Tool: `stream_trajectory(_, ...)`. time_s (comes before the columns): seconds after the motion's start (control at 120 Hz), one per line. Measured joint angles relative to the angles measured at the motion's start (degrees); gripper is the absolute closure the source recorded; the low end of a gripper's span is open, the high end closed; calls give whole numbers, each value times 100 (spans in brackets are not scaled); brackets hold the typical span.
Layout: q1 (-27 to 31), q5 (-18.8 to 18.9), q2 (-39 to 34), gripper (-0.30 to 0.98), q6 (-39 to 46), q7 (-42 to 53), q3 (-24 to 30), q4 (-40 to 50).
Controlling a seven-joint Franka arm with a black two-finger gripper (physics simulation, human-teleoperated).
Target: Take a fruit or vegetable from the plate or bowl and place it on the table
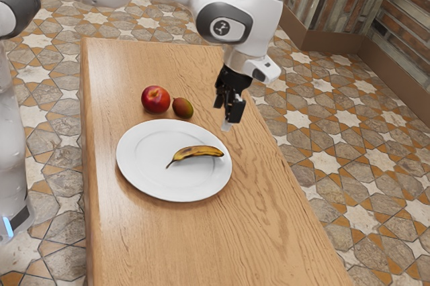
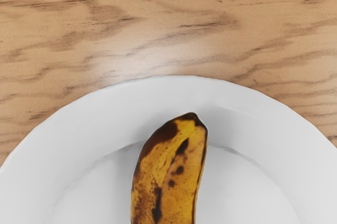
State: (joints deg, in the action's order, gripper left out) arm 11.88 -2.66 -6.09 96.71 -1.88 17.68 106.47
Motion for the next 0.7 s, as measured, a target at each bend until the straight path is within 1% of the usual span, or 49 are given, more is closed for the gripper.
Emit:
stream_trajectory(0.3, -7, -146, 243, 0, 473, -14, -1, 530)
stream_trajectory(0.475, -12, -232, 19, 0, 618, -31, -1, 985)
stream_trajectory(0.7, -13, -329, -174, 0, 713, -49, -1, 1273)
